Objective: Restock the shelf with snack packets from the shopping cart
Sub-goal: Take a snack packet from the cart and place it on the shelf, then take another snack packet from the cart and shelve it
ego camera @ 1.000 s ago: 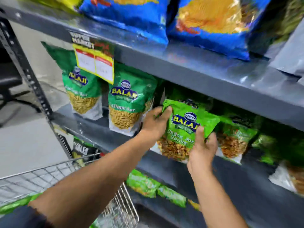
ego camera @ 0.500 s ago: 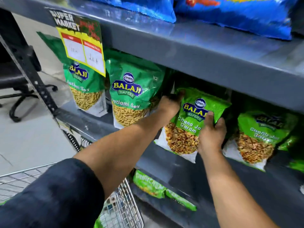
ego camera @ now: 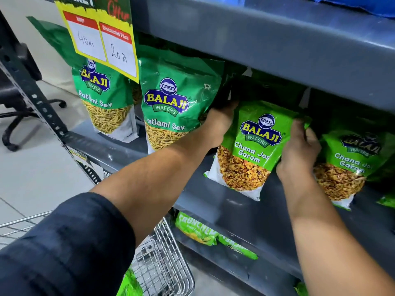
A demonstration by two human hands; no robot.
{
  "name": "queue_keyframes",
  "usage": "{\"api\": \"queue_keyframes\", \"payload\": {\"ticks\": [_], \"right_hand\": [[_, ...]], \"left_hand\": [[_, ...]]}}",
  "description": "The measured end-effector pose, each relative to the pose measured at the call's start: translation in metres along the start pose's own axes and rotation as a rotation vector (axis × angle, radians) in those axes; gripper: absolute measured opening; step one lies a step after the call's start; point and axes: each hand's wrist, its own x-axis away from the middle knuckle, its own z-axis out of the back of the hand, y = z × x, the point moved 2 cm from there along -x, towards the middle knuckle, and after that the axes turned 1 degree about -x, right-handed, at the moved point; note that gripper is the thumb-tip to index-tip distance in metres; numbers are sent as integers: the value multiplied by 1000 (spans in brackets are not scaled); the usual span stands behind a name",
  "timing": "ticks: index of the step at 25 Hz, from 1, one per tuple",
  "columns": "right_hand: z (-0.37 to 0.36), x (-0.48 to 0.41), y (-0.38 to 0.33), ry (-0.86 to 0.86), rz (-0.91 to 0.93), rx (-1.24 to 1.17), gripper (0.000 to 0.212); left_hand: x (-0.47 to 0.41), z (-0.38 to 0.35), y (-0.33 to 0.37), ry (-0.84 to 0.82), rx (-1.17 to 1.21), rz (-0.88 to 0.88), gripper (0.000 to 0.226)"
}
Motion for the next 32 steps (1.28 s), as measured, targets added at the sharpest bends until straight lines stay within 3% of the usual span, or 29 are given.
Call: {"api": "queue_keyframes", "payload": {"ticks": [3, 6, 9, 11, 13, 15, 17, 18, 20, 23, 27, 29, 32], "right_hand": [[3, 9, 2, -32, 34, 4, 24], [21, 33, 20, -12, 124, 61, 25], [47, 89, 46, 14, 347, 212, 35], [51, 151, 71, -157, 491, 358, 35], [40, 211, 94, -543, 544, 459, 28], [13, 263, 120, -942, 410, 529, 23], [-22, 300, 150, -1261, 146, 633, 25], [-37, 317, 170, -1384, 9, 702, 29], [-64, 349, 210, -1538, -179, 842, 39], [-94, 402, 269, -1611, -517, 932, 55], [-133, 457, 363, -1526, -596, 1027, 68], [-144, 476, 405, -1501, -635, 1037, 70], [-147, 495, 441, -1569, -626, 1025, 56]], "left_hand": [[11, 5, -5, -2, -64, -10, 37], [55, 23, -37, -12, -191, -60, 31], [107, 64, -83, -20, -248, -96, 23], [147, 121, -110, 18, -303, -71, 25], [190, 191, -135, 120, -328, -39, 21], [235, 267, -156, 345, -339, 28, 19], [275, 338, -179, 578, -309, 170, 14], [293, 369, -195, 658, -280, 264, 7], [321, 416, -226, 737, -291, 484, 24], [337, 475, -262, 743, -278, 546, 39], [325, 541, -323, 518, -408, 758, 98], [319, 549, -353, 399, -332, 772, 99], [313, 549, -378, 405, -204, 714, 72]]}}
